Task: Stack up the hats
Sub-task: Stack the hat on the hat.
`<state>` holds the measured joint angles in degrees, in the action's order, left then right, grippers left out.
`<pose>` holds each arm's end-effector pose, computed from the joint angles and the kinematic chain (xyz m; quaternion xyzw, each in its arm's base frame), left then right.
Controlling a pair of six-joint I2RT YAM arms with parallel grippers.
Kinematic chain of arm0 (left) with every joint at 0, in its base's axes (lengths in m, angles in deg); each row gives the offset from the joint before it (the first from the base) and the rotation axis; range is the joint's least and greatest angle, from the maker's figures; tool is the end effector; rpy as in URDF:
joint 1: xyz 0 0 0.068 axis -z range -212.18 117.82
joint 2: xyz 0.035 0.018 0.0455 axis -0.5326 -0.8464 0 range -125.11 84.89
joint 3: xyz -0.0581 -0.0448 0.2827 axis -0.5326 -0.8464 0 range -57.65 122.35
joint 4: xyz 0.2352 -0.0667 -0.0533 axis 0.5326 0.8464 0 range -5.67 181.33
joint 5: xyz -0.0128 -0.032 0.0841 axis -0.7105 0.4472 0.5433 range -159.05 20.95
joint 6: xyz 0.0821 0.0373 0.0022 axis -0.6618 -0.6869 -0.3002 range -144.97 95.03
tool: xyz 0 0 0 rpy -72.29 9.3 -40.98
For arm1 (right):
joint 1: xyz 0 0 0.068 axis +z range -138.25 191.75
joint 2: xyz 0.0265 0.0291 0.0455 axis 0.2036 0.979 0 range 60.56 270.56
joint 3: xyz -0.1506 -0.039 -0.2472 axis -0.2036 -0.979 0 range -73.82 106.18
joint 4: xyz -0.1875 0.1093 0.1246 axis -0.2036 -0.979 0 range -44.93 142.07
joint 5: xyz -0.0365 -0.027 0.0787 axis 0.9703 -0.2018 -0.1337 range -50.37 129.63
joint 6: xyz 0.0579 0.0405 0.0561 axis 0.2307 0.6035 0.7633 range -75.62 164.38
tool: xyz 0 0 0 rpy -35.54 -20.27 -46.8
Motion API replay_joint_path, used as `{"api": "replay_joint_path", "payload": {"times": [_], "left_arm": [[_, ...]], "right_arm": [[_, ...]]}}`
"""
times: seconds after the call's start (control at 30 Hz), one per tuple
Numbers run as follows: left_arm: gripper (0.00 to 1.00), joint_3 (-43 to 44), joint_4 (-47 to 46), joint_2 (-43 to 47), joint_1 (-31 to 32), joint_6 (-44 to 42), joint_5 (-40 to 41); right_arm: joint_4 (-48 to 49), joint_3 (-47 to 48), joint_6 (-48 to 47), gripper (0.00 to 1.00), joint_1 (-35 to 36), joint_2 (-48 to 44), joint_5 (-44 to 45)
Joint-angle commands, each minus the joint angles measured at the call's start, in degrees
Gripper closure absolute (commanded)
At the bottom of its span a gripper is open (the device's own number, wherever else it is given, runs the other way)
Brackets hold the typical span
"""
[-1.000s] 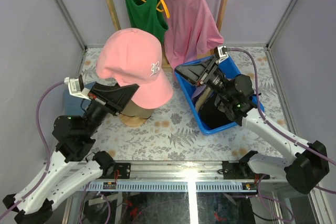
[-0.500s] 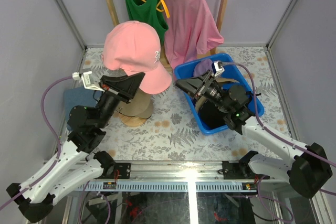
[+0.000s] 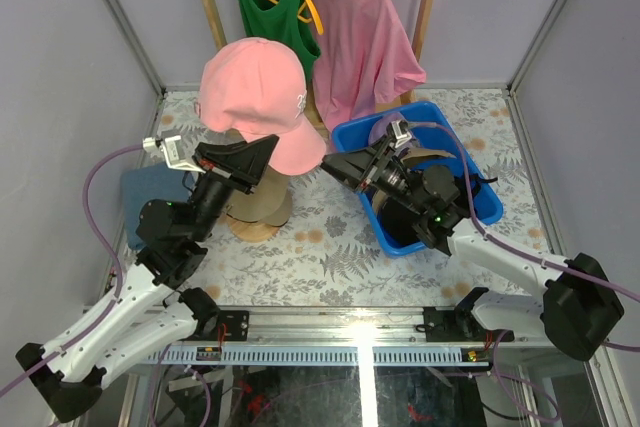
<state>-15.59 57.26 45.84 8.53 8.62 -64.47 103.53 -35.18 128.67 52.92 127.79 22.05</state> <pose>0.1274 -0.1012 0.4418 -0.0035 0.5002 -0.5069 0.7020 0.1965 0.2043 0.3750 0.0823 0.5549 0.7707 0.3022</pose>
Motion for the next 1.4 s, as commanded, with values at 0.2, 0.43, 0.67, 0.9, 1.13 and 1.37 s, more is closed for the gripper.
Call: {"api": "replay_joint_path", "payload": {"times": [0.2, 0.43, 0.67, 0.9, 1.13, 1.37], "left_arm": [[1.00, -2.0, -7.1, 0.8, -0.1, -2.2, 1.3], [1.00, -4.4, -7.4, 2.1, -0.1, -2.7, 1.6], [1.00, -6.1, -7.4, 3.5, -0.1, -2.7, 1.6], [1.00, -7.0, -7.4, 3.8, -0.1, -2.7, 1.6], [1.00, -7.3, -7.4, 3.5, -0.1, -2.7, 1.6], [1.00, -8.1, -7.4, 6.4, -0.1, -2.7, 1.6]], "right_arm": [[7.8, 5.6, 1.0, 0.47, 2.5, 4.1, 2.5], [10.0, 7.0, 1.6, 0.48, 3.2, 6.7, 2.5], [11.0, 6.1, 1.7, 0.48, 3.6, 6.0, 3.1], [10.1, 6.6, 1.3, 0.48, 3.7, 5.5, 3.1], [14.1, 9.2, 3.5, 0.59, 4.7, 10.3, 1.4], [20.5, 9.8, 6.1, 0.87, 4.0, 15.9, -1.5]]}}
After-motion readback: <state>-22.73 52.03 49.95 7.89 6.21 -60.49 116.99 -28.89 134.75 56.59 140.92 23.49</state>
